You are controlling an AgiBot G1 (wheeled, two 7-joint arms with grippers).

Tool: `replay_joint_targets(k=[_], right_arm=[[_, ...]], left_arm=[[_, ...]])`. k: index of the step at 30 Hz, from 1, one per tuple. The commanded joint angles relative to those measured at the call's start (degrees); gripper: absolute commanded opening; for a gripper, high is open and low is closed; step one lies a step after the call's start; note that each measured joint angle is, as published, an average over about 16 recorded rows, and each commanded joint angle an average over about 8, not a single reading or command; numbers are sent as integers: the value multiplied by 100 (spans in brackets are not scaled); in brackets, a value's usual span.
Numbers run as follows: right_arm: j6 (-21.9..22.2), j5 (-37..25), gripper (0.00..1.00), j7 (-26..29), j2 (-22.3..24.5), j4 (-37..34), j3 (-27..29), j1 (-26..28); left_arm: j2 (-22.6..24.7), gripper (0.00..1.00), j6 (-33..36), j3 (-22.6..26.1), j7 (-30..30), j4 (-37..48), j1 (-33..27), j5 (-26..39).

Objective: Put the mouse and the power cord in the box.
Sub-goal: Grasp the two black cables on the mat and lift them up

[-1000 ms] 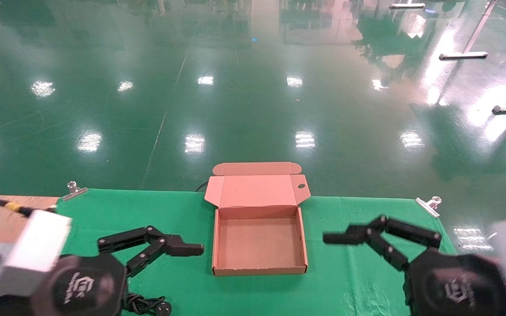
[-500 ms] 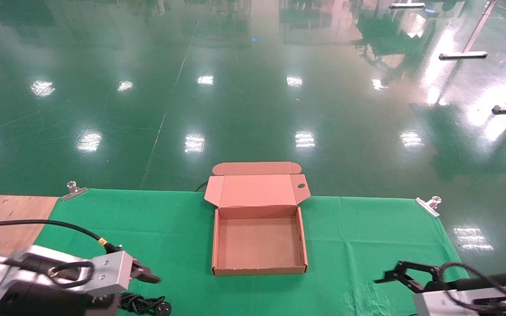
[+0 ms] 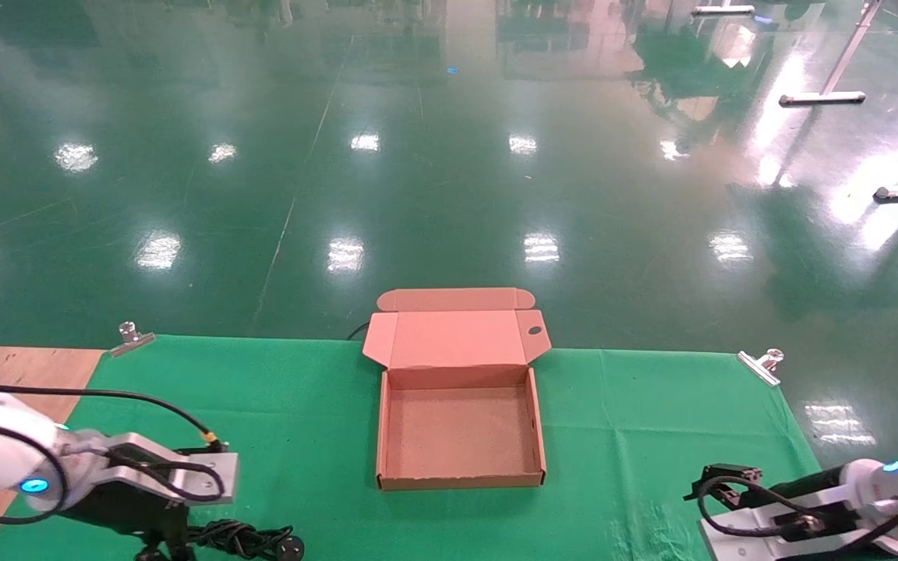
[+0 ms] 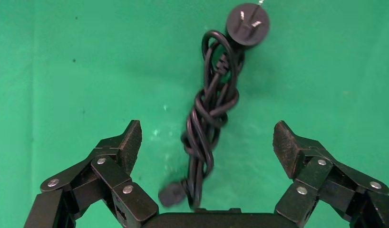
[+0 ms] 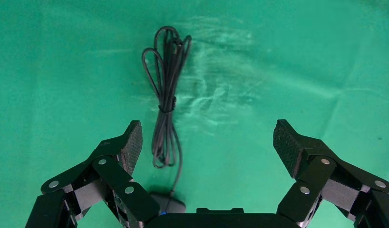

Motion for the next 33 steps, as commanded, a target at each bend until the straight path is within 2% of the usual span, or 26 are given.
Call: replay_joint_targets(k=[1, 11, 13, 15, 16, 19, 21, 23, 24, 33], right_arm=[[100, -103, 100, -138, -171, -344, -58, 60], [415, -205, 100, -951, -765, -1888, -189, 215], [466, -207, 84, -1084, -837, -2129, -195, 251], [502, -195, 59, -1210, -897, -2349, -191, 293], [514, -184, 46, -1272, -923, -2453, -187, 316], [531, -138, 9, -1447, -986, -2729, -163, 386], [539, -111, 0, -1557, -1021, -2886, -150, 432], [545, -88, 0, -1659, -1056, -3030, -138, 478], [549, -80, 0, -1703, -1072, -3094, -133, 500], [614, -63, 0, -2021, -1182, -3563, -122, 679]], left_arm=[[197, 100, -203, 23, 264, 427, -18, 46], [651, 100, -589, -24, 1126, 1692, -117, -47], [682, 100, -631, -47, 1246, 1851, -145, -80], [706, 100, -663, -67, 1349, 1988, -172, -109], [719, 93, -673, -74, 1400, 2048, -186, -119], [746, 56, -674, -96, 1537, 2202, -219, -153], [755, 31, -657, -104, 1623, 2283, -242, -166], [761, 6, -628, -106, 1709, 2350, -268, -171], [762, 0, -610, -106, 1746, 2380, -281, -171], [776, 0, -582, -30, 1915, 2617, -367, -63]])
